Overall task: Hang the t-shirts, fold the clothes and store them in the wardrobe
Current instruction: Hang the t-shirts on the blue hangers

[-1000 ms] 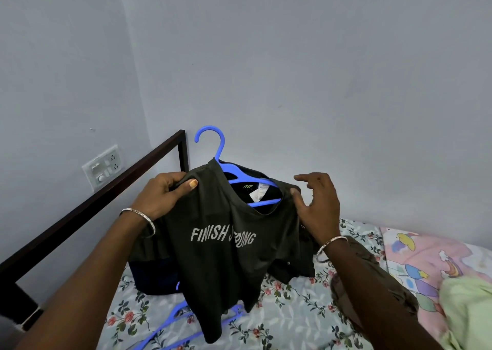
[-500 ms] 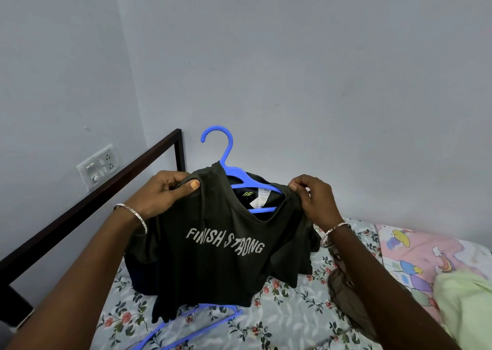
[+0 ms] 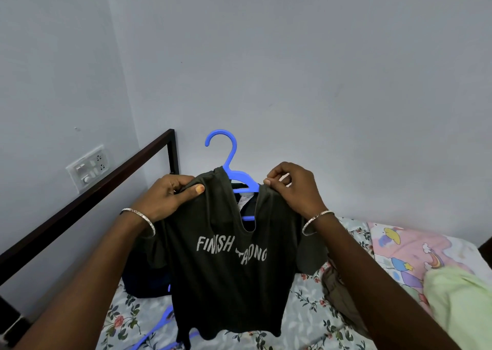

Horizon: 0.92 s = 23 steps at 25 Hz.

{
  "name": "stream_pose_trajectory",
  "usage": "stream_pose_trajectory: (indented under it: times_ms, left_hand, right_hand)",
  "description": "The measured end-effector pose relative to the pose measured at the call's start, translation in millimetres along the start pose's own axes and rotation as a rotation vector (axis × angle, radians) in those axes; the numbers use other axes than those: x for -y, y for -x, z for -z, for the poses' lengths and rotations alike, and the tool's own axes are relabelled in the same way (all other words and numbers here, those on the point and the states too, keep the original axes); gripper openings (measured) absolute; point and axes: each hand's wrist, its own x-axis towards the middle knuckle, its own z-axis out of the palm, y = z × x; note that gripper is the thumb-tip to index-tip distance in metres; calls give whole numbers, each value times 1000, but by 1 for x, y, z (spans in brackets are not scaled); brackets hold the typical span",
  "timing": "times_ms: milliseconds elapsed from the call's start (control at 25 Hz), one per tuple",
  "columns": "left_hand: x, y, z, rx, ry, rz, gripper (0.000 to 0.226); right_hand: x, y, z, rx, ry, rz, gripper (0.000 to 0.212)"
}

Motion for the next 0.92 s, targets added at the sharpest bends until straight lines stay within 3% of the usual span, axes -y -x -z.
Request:
stream_pose_trajectory:
  times_ms: [160,280,440,560,800,920]
  left_hand:
    - [7,0,5,-14,16,29,41]
    - [6,-1,7,-11,44,27,56]
    - [4,-5,6,-13,105,29,68]
    - [5,-10,3,-13,128,20,67]
    - [16,-8,17,-70,-112,-18,56]
    - [22,-2,27,-94,-180,7,27]
  right_hand:
    - [2,17,-5,-93,-73,72,17]
    - [0,23,2,-20,-117,163,6]
    - [-8,26,-4,-2,231,275,26]
    - [-8,18,-8,-118,328,278,16]
    - [-23,7,2,0,408,275,31]
    - [-35,4,12,-29,355,207,27]
